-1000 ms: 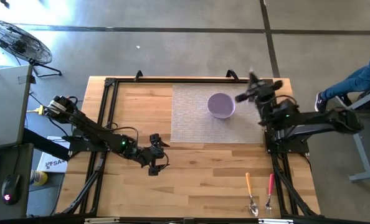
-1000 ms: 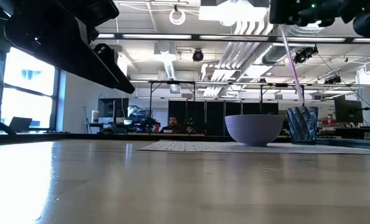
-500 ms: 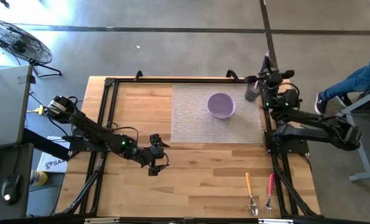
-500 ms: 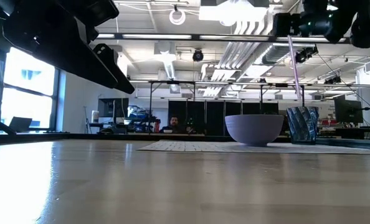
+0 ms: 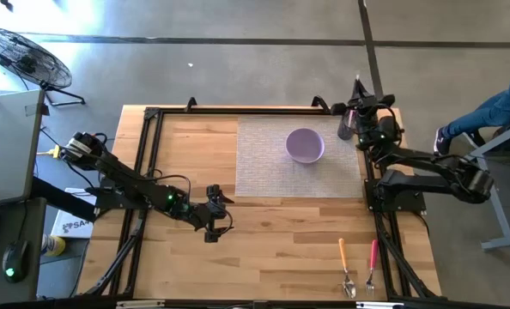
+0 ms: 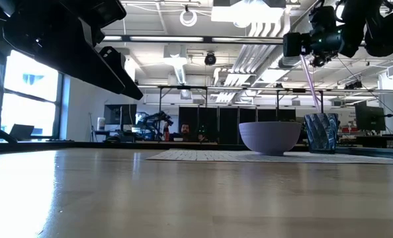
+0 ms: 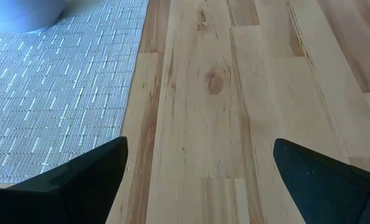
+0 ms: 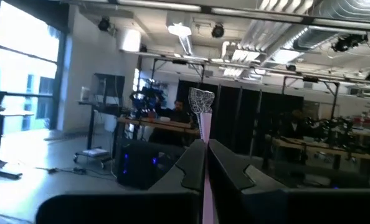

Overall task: Pick & Place Utensil
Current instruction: Put the pink straw into the blue cup, then put the yellow spoon into the violet bowl

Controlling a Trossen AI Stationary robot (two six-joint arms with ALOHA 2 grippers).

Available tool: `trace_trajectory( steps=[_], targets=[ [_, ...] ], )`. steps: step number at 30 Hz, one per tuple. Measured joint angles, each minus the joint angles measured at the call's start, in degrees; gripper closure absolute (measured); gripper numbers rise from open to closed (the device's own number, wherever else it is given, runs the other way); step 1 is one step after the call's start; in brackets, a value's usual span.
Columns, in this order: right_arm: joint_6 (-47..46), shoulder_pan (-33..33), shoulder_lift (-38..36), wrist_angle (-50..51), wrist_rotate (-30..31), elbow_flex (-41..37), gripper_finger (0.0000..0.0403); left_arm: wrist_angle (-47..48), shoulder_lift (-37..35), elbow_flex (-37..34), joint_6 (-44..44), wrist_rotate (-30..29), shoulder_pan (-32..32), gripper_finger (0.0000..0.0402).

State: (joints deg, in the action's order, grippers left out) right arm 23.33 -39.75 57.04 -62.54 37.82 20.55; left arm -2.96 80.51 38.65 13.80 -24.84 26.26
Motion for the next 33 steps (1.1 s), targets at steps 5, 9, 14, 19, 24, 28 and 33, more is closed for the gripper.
trace_trajectory(
  steps=[5, 9, 14, 19, 24, 28, 33],
  targets=[
    [0.61, 0.0, 0.0, 6.94, 5.62, 0.01, 0.0376, 0.02, 0.0, 0.0, 0.0, 0.0, 0.0, 0.0005],
    [0.7, 0.0, 0.0, 13.93, 6.87, 0.01, 0.0346, 0.0, 0.0, 0.0, 0.0, 0.0, 0.02, 0.0005],
    [-3.18, 0.36, -0.58, 18.79, 7.84, 0.01, 0.0291, 0.0, 0.0, 0.0, 0.0, -0.02, 0.02, 0.0005],
    [-3.75, 4.9, -2.78, 21.74, 19.78, 1.77, 0.0238, 0.01, 0.0, 0.0, 0.0, -0.02, 0.02, 0.0005],
    [-3.91, 14.34, -5.3, 34.96, 26.65, 6.67, 0.0202, 0.0, 0.0, 0.0, -0.01, -0.03, 0.01, 0.0005],
    [-11.68, 23.84, -5.73, 48.67, 22.96, 11.78, 0.019, 0.0, 0.0, 0.0, -0.02, -0.04, 0.02, 0.0005],
    [-27.25, 32.15, -4.11, 62.91, 10.55, 17.24, 0.0188, 0.0, 0.0, 0.0, -0.01, -0.04, 0.02, 0.0005]
  ],
)
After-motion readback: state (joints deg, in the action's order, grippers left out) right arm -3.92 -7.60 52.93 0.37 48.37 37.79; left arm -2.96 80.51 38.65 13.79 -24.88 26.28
